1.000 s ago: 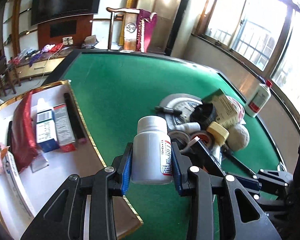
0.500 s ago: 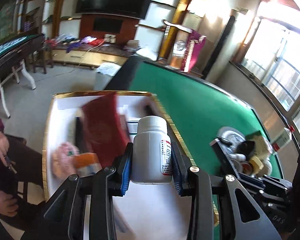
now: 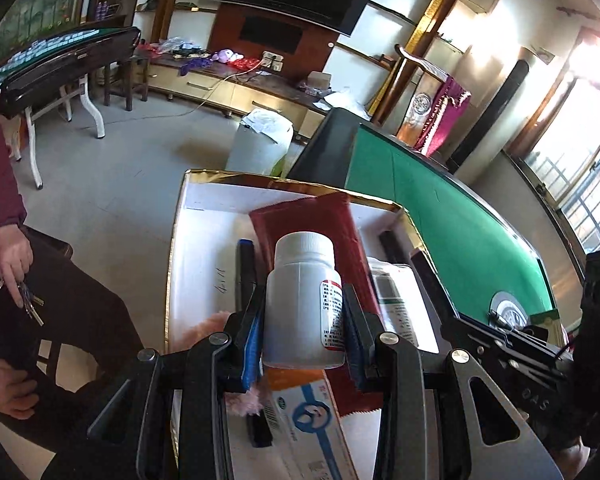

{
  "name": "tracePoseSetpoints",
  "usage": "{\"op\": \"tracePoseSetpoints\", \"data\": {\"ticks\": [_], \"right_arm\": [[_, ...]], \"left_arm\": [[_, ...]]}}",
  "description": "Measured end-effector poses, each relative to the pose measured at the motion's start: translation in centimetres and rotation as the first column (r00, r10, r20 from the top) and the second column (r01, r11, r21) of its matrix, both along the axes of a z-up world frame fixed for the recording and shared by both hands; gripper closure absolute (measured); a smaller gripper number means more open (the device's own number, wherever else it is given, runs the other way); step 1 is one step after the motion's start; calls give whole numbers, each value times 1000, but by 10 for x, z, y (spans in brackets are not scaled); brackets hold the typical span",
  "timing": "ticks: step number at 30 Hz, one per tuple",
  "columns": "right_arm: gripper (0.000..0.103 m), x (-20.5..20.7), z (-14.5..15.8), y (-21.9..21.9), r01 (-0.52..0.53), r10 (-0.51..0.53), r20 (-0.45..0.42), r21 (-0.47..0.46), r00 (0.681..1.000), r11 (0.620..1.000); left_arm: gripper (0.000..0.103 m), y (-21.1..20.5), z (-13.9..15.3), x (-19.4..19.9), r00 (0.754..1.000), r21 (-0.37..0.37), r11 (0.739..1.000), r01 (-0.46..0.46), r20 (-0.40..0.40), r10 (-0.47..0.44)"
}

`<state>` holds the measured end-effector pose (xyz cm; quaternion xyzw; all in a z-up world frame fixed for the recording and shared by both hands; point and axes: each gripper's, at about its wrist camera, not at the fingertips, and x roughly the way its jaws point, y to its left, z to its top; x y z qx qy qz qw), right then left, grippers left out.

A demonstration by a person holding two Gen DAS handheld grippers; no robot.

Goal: Organize objects
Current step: 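Carry the pill bottle and the marker over the tray with both grippers, then open the left gripper to release the pill bottle while the right releases the marker, then move both open grippers back to the pile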

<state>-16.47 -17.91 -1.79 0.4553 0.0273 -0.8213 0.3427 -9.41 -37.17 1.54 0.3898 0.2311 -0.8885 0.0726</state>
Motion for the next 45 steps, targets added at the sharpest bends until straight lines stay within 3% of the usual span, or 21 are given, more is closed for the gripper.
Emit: {"op": "tracePoseSetpoints", "data": {"ticks": [15, 25, 30, 36, 40, 43, 45], "right_arm": [[90, -22, -14, -14, 28, -29, 37, 25, 999, 999], [89, -20, -6, -2, 25, -25, 17, -6, 1000, 1000], [89, 5, 15, 36, 13, -13, 2, -66, 1000, 998], [76, 71, 32, 140, 10, -18, -56, -139, 998, 990], [74, 99, 28, 223, 96, -109, -118, -116, 987, 989], [69, 103, 18, 272, 165, -174, -132, -81, 976, 983], [69, 101, 11, 295, 188, -198, -122, -86, 973, 978]], "left_arm": [[73, -7, -14, -3, 996, -25, 999, -43, 71, 45], [70, -1, -7, 4, 999, -56, 998, -24, 44, 26], [70, 2, 7, 14, 999, -44, 999, 1, -33, -2], [70, 38, 30, 26, 985, -63, 991, 122, -118, -129], [70, 98, 44, 30, 950, -116, 954, 277, -118, -290], [70, 166, 44, 29, 879, -113, 878, 465, -60, -473], [70, 218, 34, 31, 813, -105, 808, 579, 4, -582]]}}
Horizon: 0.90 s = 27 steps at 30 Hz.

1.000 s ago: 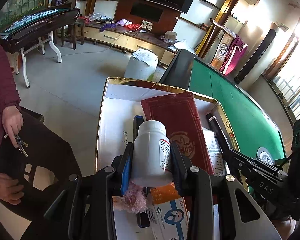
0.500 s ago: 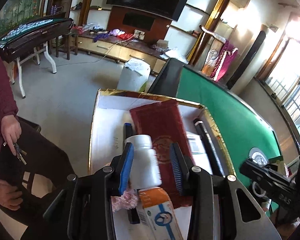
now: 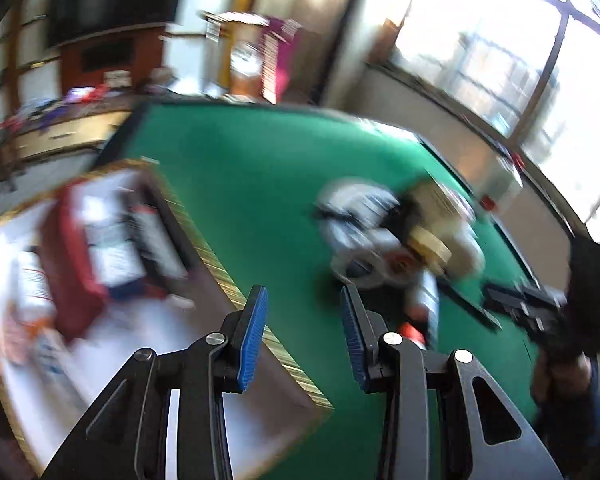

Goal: Organize objects
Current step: 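Move both open grippers back to the pile, then grasp the orange-capped white bottle with the left gripper while the right grasps a black pen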

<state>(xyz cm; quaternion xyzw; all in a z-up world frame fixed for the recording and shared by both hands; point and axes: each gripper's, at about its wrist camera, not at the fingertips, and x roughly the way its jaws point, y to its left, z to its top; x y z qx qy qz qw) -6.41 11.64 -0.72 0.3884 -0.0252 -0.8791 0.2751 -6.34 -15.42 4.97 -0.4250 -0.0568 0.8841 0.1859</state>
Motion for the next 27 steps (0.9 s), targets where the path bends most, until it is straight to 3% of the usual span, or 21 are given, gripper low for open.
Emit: {"op": "tracePoseSetpoints", "data": {"ticks": [4, 7, 15, 22, 24, 27], "right_arm": [[69, -13, -11, 32, 32, -30, 31, -75, 999, 997], [69, -18, -11, 40, 25, -19, 51, -116, 999, 993], [69, -10, -6, 61, -12, 26, 73, -186, 997, 983], [69, -7, -12, 69, -2, 13, 73, -149, 997, 989], [69, -5, -13, 65, -2, 6, 61, -70, 998, 998], [68, -6, -22, 58, -18, 15, 69, 31, 997, 999]], "left_arm": [[70, 77, -20, 10, 988, -95, 985, 147, 60, -142], [70, 112, -33, 20, 979, -162, 967, 195, 88, -182], [70, 127, -46, 34, 976, -197, 960, 198, 132, -175], [73, 130, -54, 27, 974, -201, 958, 202, 141, -176], [80, 130, -53, 26, 974, -218, 954, 207, 134, -181], [80, 125, -54, 25, 975, -229, 951, 207, 129, -181]]}}
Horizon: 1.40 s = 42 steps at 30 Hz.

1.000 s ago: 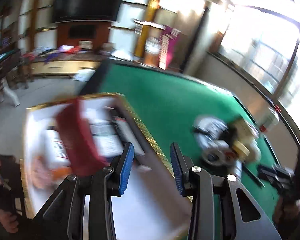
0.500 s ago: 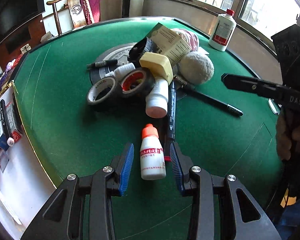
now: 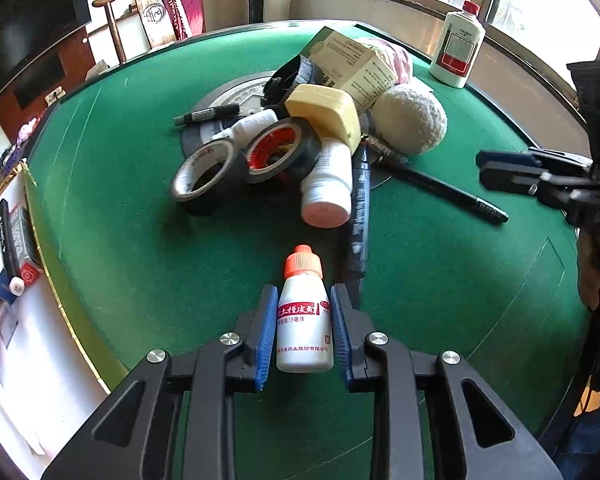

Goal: Organize objects
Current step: 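Grasp the orange-capped white bottle with the left gripper while the right grasps a black pen, then lift the orange-capped bottle with the left gripper while the right lifts the black pen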

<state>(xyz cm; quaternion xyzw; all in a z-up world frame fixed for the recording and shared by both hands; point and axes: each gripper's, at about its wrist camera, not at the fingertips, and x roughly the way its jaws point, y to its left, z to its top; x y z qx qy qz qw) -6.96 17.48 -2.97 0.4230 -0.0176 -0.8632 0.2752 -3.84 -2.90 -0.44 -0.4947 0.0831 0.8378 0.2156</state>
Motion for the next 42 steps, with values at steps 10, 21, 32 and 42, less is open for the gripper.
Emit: {"op": "tracePoseSetpoints", "data": {"ticks": [10, 21, 32, 42], "right_arm": [[68, -5, -31, 0, 2, -3, 2, 180, 1000, 984], [96, 25, -32, -20, 4, 24, -85, 315, 996, 949], [96, 23, -29, -10, 30, -19, -45, 250, 999, 968], [95, 26, -33, -16, 33, -17, -62, 276, 998, 961]], "left_arm": [[80, 9, -14, 4, 999, -60, 998, 33, -39, -36], [78, 10, -13, 4, 996, -45, 999, 0, -87, -4], [78, 11, -12, 5, 996, -57, 998, -27, -92, 22], [45, 3, -13, -1, 994, -68, 994, -81, -80, 75]]}}
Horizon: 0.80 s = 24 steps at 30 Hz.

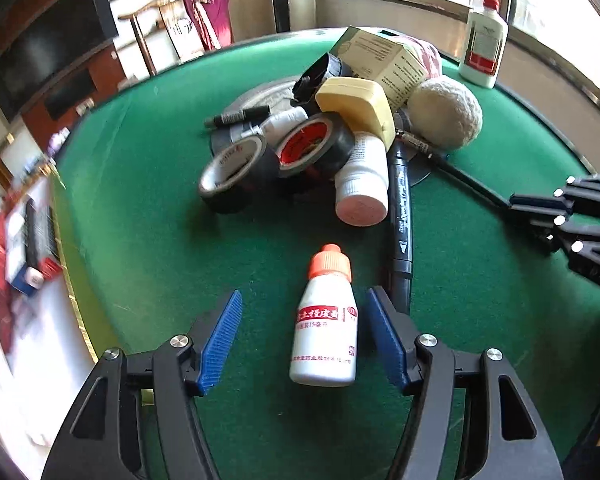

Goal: Organize objects
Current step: 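Lift the orange-capped bottle with the left gripper while the right lifts the black pen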

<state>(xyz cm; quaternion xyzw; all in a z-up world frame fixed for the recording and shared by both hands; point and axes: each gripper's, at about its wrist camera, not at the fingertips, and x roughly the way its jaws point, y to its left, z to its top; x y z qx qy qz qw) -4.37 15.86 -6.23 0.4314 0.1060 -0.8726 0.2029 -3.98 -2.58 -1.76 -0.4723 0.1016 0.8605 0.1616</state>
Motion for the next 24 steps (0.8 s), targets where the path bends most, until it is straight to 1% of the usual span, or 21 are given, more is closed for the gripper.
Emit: {"op": "tracePoseSetpoints", "data": {"ticks": [1, 2, 3, 4, 5, 6, 7, 8, 11, 13, 15, 17, 20, 22, 24], "right_arm": [[95, 0, 0, 0, 2, -2, 0, -1, 1000, 1000], [95, 0, 0, 1, 7, -7, 1, -8, 1000, 1000], [95, 0, 0, 0, 5, -5, -2, -5, 1000, 1000], [95, 0, 0, 0, 4, -4, -5, -1, 1000, 1000], [95, 0, 0, 0, 7, -7, -5, -3, 1000, 1000], [95, 0, 0, 0, 8, -8, -6, -5, 1000, 1000], [95, 0, 0, 0, 10, -10, -5, -8, 1000, 1000], [95, -1, 0, 1, 14, -14, -4, -11, 1000, 1000], [95, 1, 0, 0, 29, -29, -8, -16, 1000, 999], [96, 0, 1, 0, 37, -37, -1, -37, 999, 999], [96, -2, 1, 4, 47, -46, 21, -80, 999, 996], [96, -4, 2, 8, 59, -54, 43, -123, 998, 991], [96, -6, 4, 14, 65, -49, 79, -212, 996, 975], [96, -6, 7, 17, 61, -33, 104, -280, 994, 958], [96, -6, 7, 16, 60, -17, 129, -336, 991, 940]], "left_arm": [[45, -1, 0, 0, 1000, 8, 1000, 1, -1, -1], [45, 0, 0, 2, 1000, -1, 1000, 7, -11, -7], [48, 1, 0, 3, 1000, -3, 1000, 12, -15, -12], [57, 2, 1, 5, 1000, 7, 1000, 26, -16, -25], [61, 3, 1, 6, 999, 18, 999, 36, -15, -36], [67, 4, 2, 7, 999, 19, 999, 44, -16, -44], [75, 6, 3, 9, 998, 22, 998, 53, -18, -53], [80, 9, 3, 12, 997, 21, 997, 69, -21, -68], [80, 10, 3, 15, 998, 21, 998, 65, -26, -65], [80, 7, 4, 13, 998, 43, 997, 58, -15, -57], [80, 4, 6, 11, 998, 69, 996, 55, -7, -55], [80, 2, 9, 12, 999, 84, 995, 53, -17, -52], [80, -1, 16, 15, 998, 101, 993, 58, -27, -55], [80, -3, 19, 15, 998, 133, 989, 65, -22, -63], [80, -4, 21, 16, 998, 131, 990, 60, -33, -56]]}}
